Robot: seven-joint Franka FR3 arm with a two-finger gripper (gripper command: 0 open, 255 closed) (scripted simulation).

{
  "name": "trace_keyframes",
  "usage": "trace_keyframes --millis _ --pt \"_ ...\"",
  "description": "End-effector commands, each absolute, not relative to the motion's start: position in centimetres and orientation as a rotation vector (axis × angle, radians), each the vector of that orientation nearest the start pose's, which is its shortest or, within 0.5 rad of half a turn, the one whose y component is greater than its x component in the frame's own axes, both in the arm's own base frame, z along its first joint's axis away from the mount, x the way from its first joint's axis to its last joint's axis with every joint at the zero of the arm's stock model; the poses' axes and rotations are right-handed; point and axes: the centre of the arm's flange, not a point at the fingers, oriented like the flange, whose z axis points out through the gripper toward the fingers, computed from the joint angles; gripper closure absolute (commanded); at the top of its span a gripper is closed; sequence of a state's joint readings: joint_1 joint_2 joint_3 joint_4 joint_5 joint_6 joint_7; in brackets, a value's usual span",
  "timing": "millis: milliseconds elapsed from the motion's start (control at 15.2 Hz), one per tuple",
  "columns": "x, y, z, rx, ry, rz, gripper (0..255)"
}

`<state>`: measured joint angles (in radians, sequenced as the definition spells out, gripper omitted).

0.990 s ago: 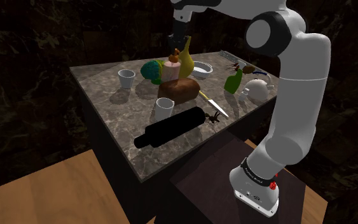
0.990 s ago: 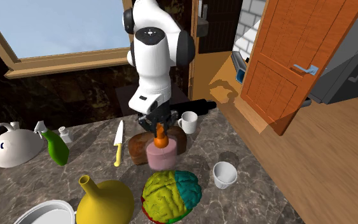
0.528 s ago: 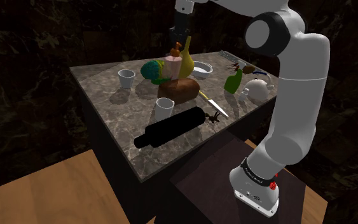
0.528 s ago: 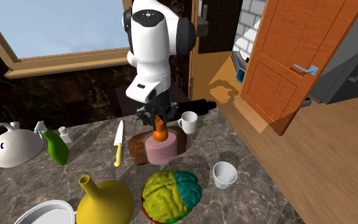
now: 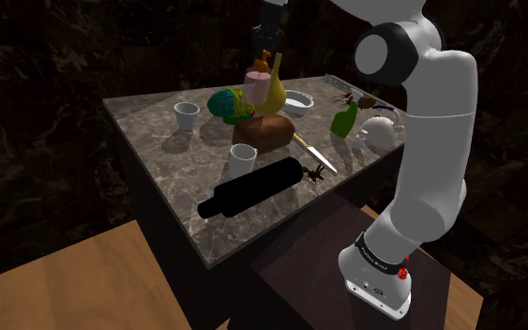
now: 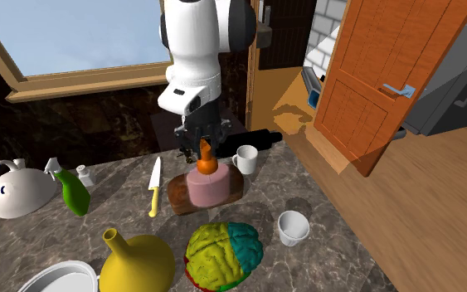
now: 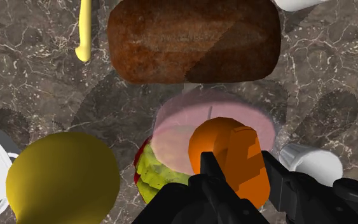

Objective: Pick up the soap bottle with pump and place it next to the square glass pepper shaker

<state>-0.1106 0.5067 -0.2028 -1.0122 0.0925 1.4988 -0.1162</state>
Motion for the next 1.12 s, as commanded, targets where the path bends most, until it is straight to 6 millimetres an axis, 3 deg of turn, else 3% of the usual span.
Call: trace_keyframes --millis 0,66,1056 --pt "67.0 -16.2 57.8 -3.134 0.262 0.02 255" --pt "67.0 -16.2 57.9 -3.134 0.262 0.02 255" --pt "53.2 -29.4 63.4 -3.134 0.262 0.02 255"
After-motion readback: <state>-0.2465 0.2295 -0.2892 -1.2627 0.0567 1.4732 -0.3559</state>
